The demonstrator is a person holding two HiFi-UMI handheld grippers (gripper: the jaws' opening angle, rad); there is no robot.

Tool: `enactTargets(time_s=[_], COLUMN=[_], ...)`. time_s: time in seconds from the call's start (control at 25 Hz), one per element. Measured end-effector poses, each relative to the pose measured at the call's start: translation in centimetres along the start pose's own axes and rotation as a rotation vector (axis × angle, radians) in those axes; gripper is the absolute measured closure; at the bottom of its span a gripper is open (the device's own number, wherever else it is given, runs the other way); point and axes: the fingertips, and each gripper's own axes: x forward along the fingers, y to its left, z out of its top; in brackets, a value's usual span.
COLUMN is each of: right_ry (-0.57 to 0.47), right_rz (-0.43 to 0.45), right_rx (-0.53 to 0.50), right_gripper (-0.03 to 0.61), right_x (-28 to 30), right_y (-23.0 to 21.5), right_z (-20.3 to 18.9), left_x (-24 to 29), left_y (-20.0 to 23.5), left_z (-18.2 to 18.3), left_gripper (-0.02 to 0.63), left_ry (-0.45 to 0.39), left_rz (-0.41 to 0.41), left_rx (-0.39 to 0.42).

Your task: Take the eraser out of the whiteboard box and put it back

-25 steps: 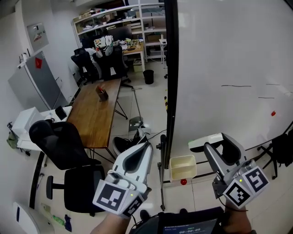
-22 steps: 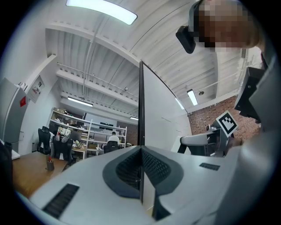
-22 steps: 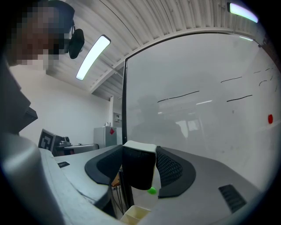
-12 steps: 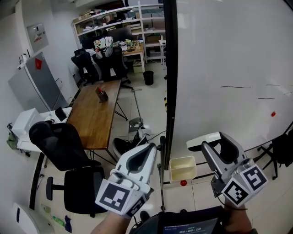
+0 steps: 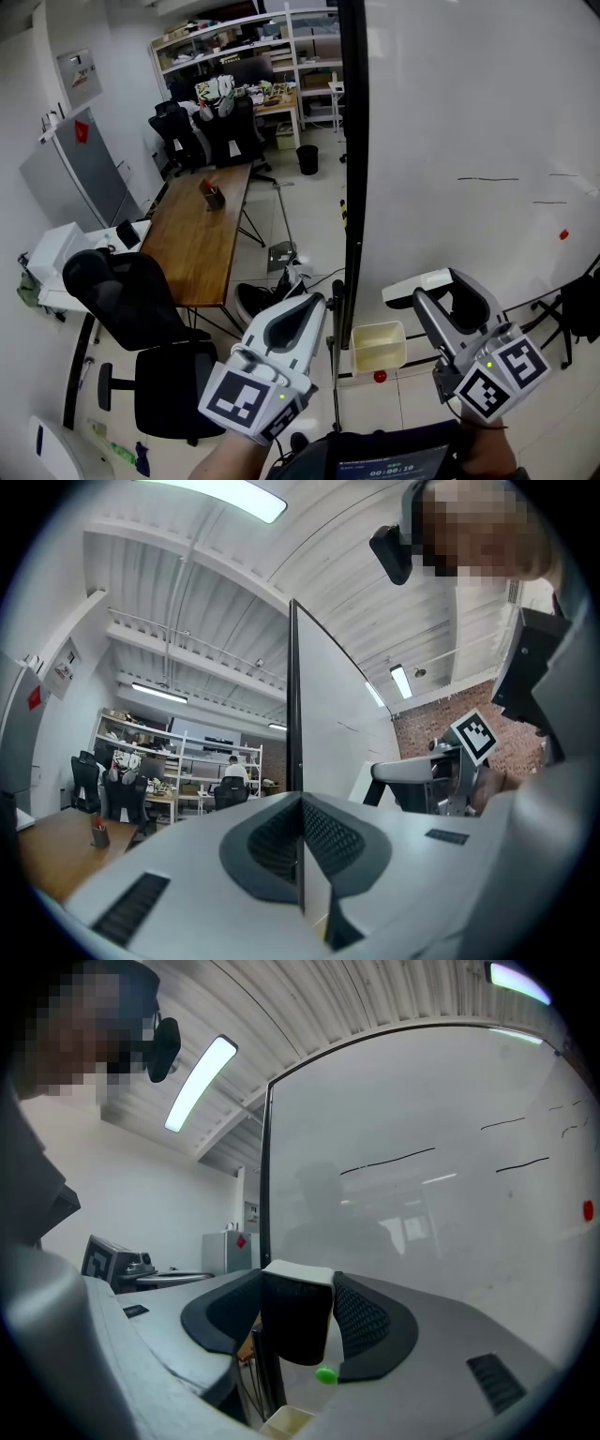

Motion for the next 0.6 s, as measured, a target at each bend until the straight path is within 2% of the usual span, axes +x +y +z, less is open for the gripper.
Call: enactTargets(time_s=[0.6], right_ry=[0.047], right_rz=[-0.003], right_rx=[0.026], right_gripper=[0.313], right_x=[1.7], right_y=[-0.7], right_z=[-2.7], left_x=[0.6], left_y=[2.0], left_z=[-2.6], left_gripper=[0.584], left_ry=[0.025], left_rz=[0.055], left_rx=[-0.062])
